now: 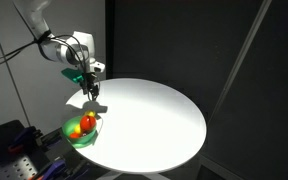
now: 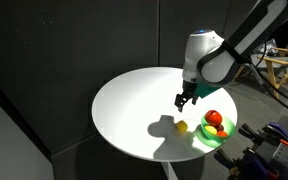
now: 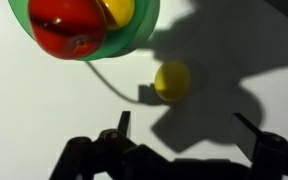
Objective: Pick up the yellow toy lemon from the table and put it in the green bowl
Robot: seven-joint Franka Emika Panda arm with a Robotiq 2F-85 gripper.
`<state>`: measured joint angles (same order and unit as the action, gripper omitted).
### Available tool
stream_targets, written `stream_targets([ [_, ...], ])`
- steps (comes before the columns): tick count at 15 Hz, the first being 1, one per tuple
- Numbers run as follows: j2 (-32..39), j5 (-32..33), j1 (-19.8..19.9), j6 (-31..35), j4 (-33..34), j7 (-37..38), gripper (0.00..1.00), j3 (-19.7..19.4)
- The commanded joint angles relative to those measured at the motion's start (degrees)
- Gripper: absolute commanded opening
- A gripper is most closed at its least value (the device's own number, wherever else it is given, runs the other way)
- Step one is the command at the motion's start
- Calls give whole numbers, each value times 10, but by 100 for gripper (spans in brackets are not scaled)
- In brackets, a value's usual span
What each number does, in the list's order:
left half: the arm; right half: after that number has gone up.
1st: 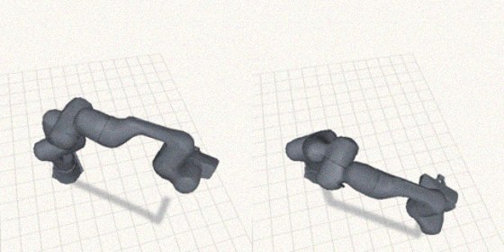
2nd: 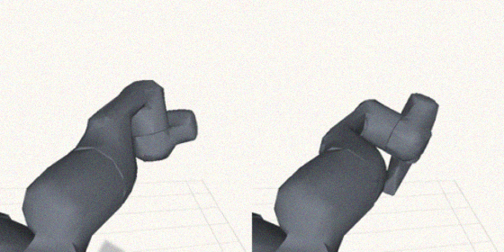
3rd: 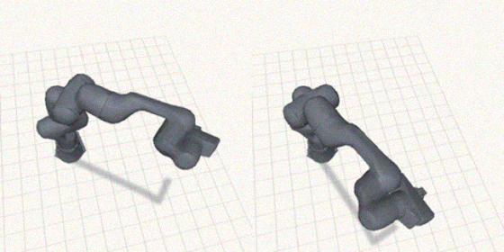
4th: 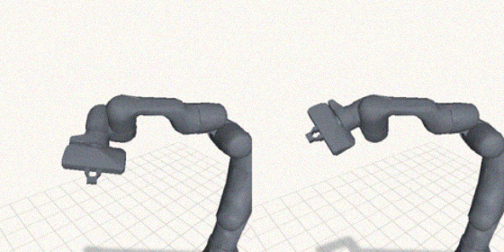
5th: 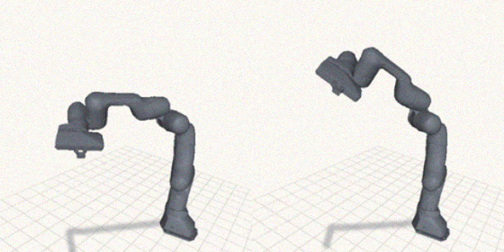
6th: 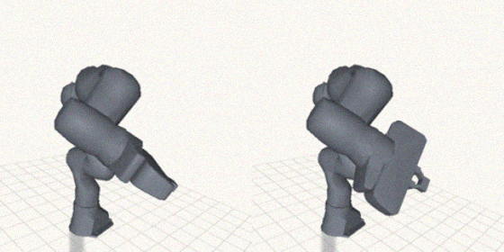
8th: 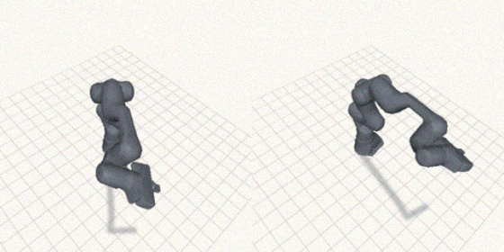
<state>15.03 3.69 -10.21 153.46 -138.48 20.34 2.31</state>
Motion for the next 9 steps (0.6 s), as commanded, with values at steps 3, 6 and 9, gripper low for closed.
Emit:
stream_targets([
  [3,32,26,-25,15,15,44,100,-28],
  [6,46,37,-40,24,18,63,100,-43],
  [9,61,46,-57,35,19,79,100,-59],
])
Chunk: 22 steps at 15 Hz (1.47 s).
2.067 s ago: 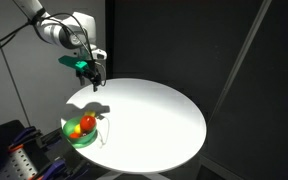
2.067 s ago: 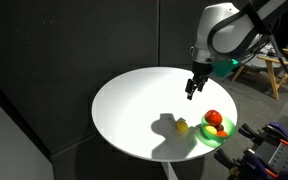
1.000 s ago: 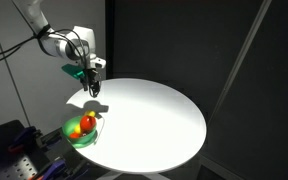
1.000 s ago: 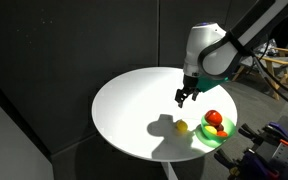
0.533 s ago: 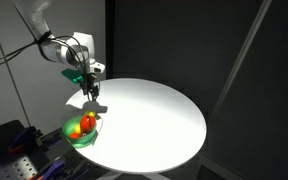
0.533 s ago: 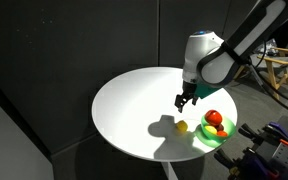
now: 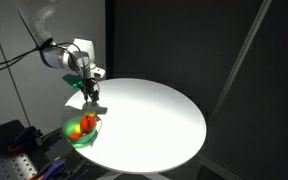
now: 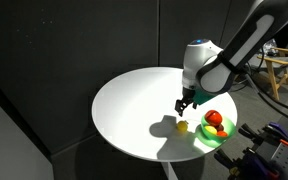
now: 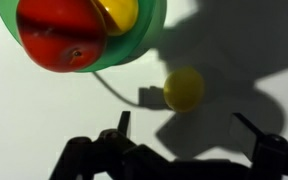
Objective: Pick up the yellow toy lemon from the table and put it in the green bowl
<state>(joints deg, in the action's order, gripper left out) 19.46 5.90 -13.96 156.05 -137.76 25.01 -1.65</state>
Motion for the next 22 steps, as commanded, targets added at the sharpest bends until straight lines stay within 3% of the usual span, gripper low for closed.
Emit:
stream_targets([
  [1,21,30,-27,13,11,41,100,-26],
  [10,66,30,-78,34,23,76,100,-64],
  [22,123,23,-108,29,76,94,100,-85],
])
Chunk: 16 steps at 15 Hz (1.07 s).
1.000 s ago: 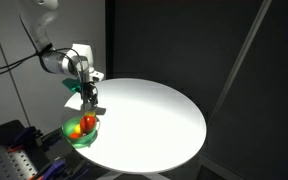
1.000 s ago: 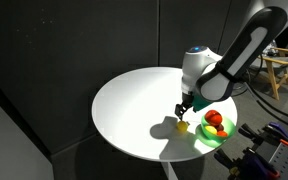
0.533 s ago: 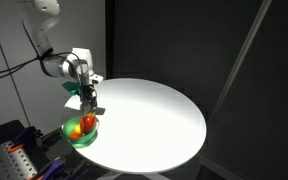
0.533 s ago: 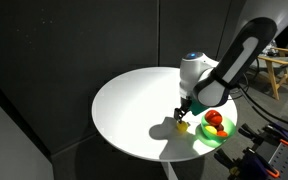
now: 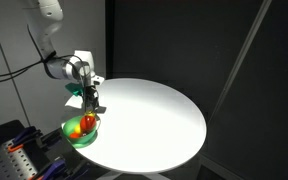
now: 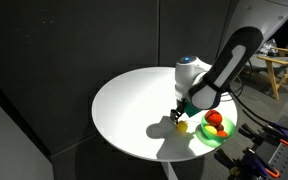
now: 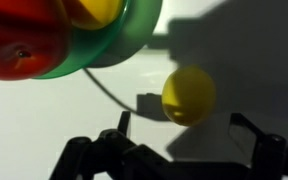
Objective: Pick up the yellow toy lemon from the table and put it in the green bowl
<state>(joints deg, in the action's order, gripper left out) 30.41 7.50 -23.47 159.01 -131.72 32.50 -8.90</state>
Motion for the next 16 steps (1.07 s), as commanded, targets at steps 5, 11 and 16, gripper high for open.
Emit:
stream_targets([
  [5,27,7,-23,1,21,23,100,-19],
  [11,38,8,-30,4,20,25,100,-25],
  [16,44,7,-34,4,22,24,89,-28],
])
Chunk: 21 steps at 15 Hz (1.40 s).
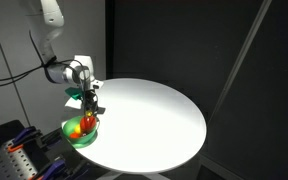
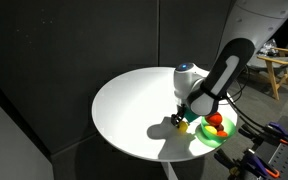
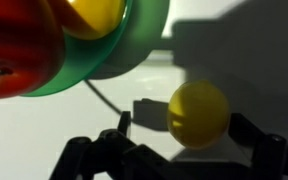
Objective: Pick up the yellow toy lemon from the table and put it in the green bowl
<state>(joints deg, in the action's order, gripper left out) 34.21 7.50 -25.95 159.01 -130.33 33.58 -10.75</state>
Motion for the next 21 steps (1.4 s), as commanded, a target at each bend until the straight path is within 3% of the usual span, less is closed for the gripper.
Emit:
stream_targets([
  [1,7,7,-10,3,8,13,74,-10],
  [6,-11,-2,4,-12,8,-4,34,4],
  [21,-186,-4,88,-134,-44,-68,33,80],
])
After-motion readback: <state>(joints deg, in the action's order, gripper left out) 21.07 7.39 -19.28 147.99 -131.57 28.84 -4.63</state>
